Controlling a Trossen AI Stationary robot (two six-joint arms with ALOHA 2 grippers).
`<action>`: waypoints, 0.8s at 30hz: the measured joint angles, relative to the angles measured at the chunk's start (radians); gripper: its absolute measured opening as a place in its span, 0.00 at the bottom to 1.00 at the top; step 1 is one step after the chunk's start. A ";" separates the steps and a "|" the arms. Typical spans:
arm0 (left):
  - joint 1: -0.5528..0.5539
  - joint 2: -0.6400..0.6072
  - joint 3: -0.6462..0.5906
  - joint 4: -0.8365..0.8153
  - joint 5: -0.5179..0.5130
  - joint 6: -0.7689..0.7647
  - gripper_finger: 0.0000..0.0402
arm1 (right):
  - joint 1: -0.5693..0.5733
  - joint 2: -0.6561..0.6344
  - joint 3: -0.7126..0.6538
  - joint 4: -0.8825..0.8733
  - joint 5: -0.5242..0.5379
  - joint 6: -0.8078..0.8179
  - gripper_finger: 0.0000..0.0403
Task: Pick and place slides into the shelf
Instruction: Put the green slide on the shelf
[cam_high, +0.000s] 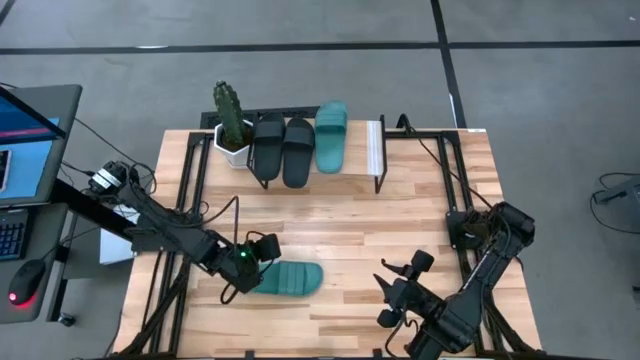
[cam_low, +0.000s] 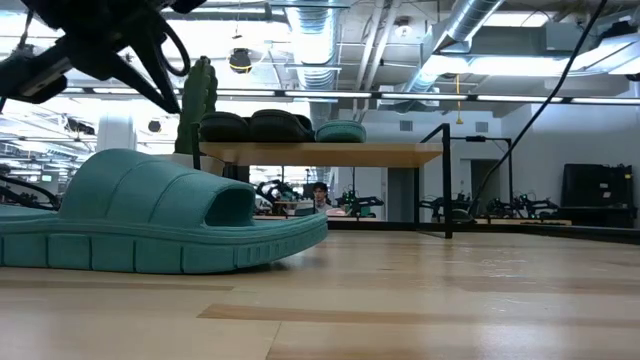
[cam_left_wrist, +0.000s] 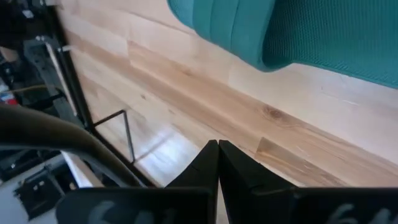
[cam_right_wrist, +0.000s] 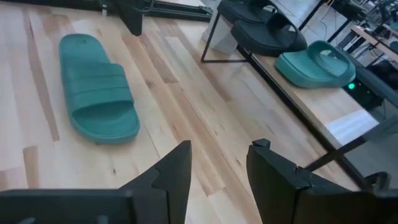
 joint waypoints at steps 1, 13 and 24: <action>0.007 0.000 0.000 0.011 0.010 0.022 0.00 | 0.004 0.000 -0.003 0.000 0.000 0.015 0.36; -0.011 0.000 0.000 0.084 0.139 0.116 0.00 | 0.054 0.000 -0.094 0.060 0.004 0.234 0.34; -0.102 0.000 0.000 0.086 0.085 -0.090 0.00 | -0.059 0.000 -0.248 0.558 -0.076 -0.086 0.34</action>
